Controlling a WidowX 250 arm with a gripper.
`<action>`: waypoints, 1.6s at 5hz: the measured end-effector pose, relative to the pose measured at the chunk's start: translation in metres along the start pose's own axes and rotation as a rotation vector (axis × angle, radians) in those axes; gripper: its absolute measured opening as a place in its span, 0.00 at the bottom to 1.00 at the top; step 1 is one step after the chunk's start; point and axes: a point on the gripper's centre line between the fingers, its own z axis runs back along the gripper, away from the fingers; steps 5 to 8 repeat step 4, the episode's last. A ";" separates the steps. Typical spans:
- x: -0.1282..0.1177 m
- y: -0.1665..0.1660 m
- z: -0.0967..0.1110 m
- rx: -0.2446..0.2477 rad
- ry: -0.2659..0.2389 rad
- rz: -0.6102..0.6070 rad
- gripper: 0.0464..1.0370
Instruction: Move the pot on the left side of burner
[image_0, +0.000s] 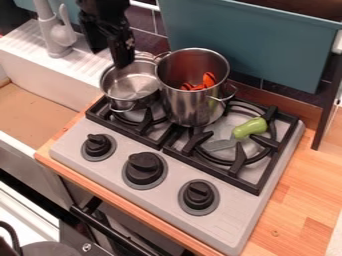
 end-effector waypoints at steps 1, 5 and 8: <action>-0.001 -0.014 0.002 0.002 -0.008 -0.030 0.96; 0.007 -0.037 0.009 -0.026 -0.012 -0.071 0.96; 0.007 -0.037 0.009 -0.026 -0.012 -0.071 0.96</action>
